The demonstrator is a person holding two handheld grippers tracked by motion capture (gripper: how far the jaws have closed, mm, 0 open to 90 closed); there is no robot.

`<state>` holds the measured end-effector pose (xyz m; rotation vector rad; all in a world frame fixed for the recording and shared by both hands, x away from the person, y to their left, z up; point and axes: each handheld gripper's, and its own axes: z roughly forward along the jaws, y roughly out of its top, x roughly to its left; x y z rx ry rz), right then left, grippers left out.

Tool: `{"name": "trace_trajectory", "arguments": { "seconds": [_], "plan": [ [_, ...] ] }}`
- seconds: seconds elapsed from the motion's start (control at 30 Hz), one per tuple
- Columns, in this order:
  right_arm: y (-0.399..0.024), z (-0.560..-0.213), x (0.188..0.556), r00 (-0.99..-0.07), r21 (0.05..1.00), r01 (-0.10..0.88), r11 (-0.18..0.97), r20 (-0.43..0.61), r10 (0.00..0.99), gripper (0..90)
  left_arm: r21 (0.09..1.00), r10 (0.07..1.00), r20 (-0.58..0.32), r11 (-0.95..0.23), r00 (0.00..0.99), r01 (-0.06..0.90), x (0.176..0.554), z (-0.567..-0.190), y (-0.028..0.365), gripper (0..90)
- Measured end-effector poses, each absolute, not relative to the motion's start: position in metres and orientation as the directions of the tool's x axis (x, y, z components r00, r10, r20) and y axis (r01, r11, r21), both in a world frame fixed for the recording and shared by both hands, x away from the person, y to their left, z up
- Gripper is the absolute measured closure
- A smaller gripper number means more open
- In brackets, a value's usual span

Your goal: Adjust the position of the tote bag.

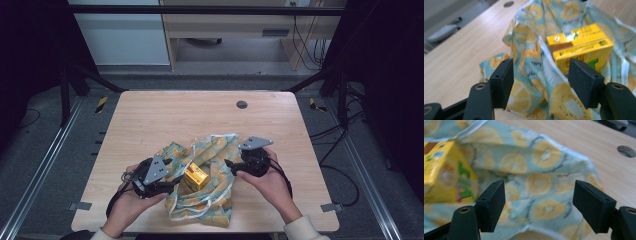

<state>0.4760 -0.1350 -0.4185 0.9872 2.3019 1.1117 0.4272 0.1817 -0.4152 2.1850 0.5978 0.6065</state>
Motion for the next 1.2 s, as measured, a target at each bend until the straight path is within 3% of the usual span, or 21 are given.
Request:
{"name": "trace_trajectory", "arguments": {
  "seconds": [0.2,0.33,0.43,0.53,0.67,0.87,1.1,1.2],
  "plan": [
    [-0.131,-0.435,0.46,-0.691,0.783,0.421,0.459,-0.051,0.721,23.5,0.734,0.61,0.221,-0.618,0.761,0.282,0.441,-0.438,0.186,38.4],
    [-0.127,-0.455,0.461,-0.702,0.772,0.444,0.455,-0.017,0.712,24.7,0.728,0.623,0.212,-0.615,0.753,0.304,0.449,-0.445,0.19,53.9],
    [-0.123,-0.47,0.461,-0.716,0.74,0.471,0.481,0.002,0.698,32.6,0.728,0.633,0.195,-0.606,0.749,0.322,0.452,-0.449,0.192,68.5],
    [-0.12,-0.477,0.459,-0.726,0.71,0.478,0.517,-0.012,0.688,40.5,0.67,0.626,0.266,-0.666,0.733,0.327,0.456,-0.454,0.197,76.0],
    [-0.118,-0.483,0.455,-0.733,0.684,0.481,0.548,-0.028,0.679,44.3,0.637,0.632,0.268,-0.682,0.727,0.359,0.462,-0.464,0.204,82.3],
    [-0.116,-0.487,0.451,-0.747,0.663,0.476,0.578,-0.041,0.663,46.6,0.629,0.66,0.243,-0.665,0.711,0.403,0.466,-0.467,0.212,88.4],
    [-0.113,-0.49,0.45,-0.753,0.644,0.482,0.594,-0.043,0.657,46.3,0.607,0.669,0.307,-0.685,0.676,0.402,0.468,-0.466,0.218,89.2],
    [-0.112,-0.491,0.449,-0.756,0.642,0.48,0.598,-0.043,0.653,46.3,0.595,0.681,0.289,-0.679,0.673,0.431,0.469,-0.469,0.22,89.3]
  ]
}}
